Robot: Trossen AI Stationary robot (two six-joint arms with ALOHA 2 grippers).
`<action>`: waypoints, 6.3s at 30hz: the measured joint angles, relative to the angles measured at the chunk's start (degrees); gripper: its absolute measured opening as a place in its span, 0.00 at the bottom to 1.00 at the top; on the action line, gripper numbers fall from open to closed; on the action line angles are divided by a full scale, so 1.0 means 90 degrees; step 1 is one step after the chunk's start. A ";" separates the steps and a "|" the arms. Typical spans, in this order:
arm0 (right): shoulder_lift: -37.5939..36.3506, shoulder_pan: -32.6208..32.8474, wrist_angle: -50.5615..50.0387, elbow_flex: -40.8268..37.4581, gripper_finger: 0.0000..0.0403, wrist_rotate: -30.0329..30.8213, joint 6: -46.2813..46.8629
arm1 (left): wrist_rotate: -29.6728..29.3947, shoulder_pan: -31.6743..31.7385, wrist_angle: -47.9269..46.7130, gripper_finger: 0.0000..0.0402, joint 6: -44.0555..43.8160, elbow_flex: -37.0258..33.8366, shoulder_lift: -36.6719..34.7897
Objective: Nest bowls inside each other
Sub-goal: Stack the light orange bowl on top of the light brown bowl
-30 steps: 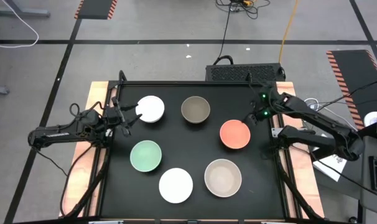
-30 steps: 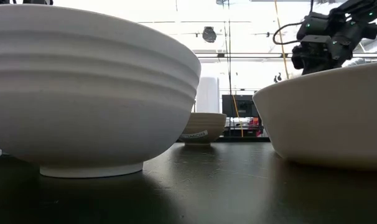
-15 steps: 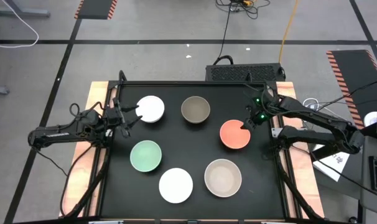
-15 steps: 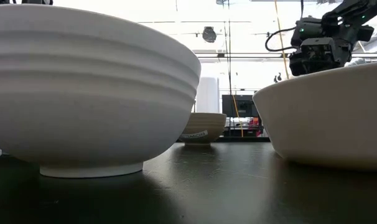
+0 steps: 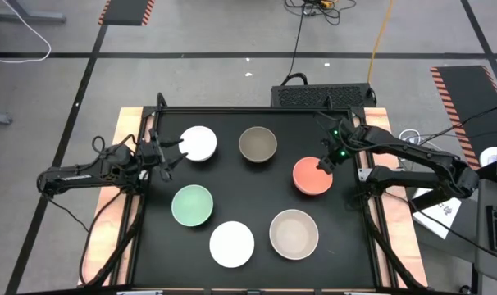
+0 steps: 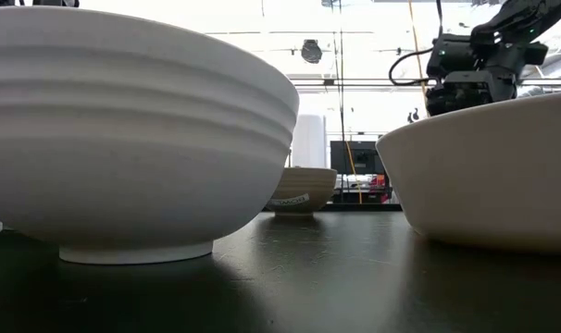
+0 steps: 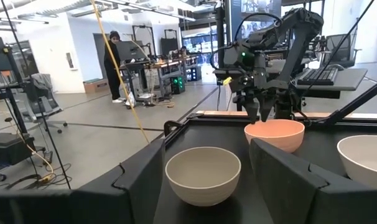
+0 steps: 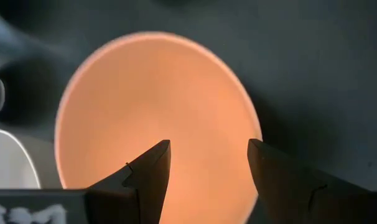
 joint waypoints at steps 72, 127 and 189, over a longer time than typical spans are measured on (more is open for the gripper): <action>0.1243 0.0141 -0.0279 0.0471 0.02 0.0847 -0.1126 | 0.0026 -0.0002 -0.0352 0.60 -0.0084 -0.0002 0.0000; 0.5130 0.0155 -0.1007 0.6470 0.00 0.0669 -0.3609 | 0.0024 0.0000 -0.0593 0.60 -0.0179 -0.0002 0.0002; 0.6460 0.1078 -0.1969 0.7155 0.00 0.1663 -0.3995 | 0.0041 0.0000 -0.0952 0.60 -0.0361 -0.0002 0.0000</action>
